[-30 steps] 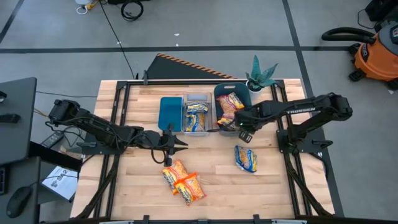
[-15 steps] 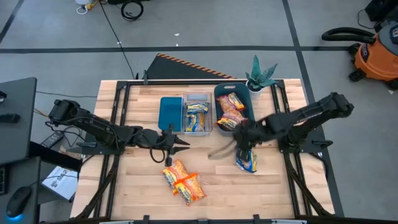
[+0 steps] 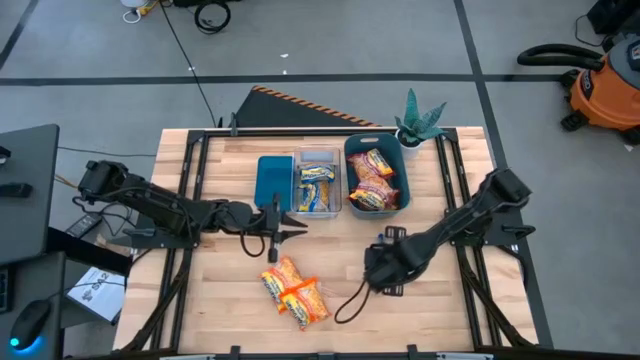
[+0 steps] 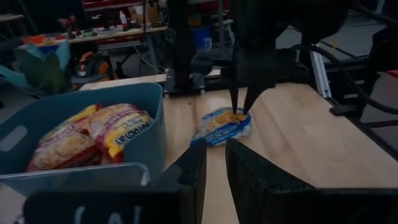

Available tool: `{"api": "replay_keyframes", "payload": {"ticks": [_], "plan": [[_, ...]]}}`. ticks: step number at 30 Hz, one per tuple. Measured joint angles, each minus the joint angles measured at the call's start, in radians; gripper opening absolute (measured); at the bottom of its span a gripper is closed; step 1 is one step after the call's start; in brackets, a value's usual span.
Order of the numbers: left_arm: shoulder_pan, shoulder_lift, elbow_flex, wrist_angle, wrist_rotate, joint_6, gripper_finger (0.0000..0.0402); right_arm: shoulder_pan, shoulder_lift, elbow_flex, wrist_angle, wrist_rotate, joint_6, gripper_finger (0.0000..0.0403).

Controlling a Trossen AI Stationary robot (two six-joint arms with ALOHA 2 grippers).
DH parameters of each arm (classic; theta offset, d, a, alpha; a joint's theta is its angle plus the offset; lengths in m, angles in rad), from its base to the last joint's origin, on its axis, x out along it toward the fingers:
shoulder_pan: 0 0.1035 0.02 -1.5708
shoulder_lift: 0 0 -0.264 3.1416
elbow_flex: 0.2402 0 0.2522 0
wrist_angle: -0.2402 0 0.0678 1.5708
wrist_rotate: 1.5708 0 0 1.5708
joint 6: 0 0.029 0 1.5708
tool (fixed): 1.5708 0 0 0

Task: Sort Maruchan noodles
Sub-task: Put the blue noodle pack into the transparent bin

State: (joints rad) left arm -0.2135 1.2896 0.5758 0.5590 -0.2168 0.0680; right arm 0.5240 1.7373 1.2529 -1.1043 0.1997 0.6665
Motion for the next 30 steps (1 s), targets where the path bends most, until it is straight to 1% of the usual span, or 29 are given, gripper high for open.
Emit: {"api": "replay_keyframes", "payload": {"ticks": [2,5,14,18,21,25,30], "plan": [[0.011,0.0,0.0,-0.003,0.0,0.004,0.0066,-0.001,0.027,0.04,-0.047,0.024,-0.026,0.0084],[0.026,0.0,0.0,-0.006,0.0,0.005,0.0066,-0.002,0.047,0.056,-0.048,0.016,-0.053,0.0084],[0.034,0.0,0.0,-0.067,0.001,0.003,0.0066,-0.003,0.044,-0.001,-0.041,-0.008,-0.015,0.0084],[0.031,0.0,0.0,-0.078,0.0,-0.023,0.0066,-0.003,0.044,-0.029,-0.031,-0.017,-0.002,0.0082],[0.029,0.0,0.0,-0.092,0.001,-0.046,0.0066,-0.003,0.044,-0.042,-0.032,-0.02,-0.001,0.0063],[0.029,0.0,0.0,-0.116,0.001,-0.071,0.0066,-0.003,0.044,-0.053,-0.033,-0.047,-0.018,0.0011],[0.029,0.0,0.0,-0.151,0.001,-0.109,0.0066,-0.008,0.044,-0.029,-0.026,-0.039,-0.073,0.0013]]}}
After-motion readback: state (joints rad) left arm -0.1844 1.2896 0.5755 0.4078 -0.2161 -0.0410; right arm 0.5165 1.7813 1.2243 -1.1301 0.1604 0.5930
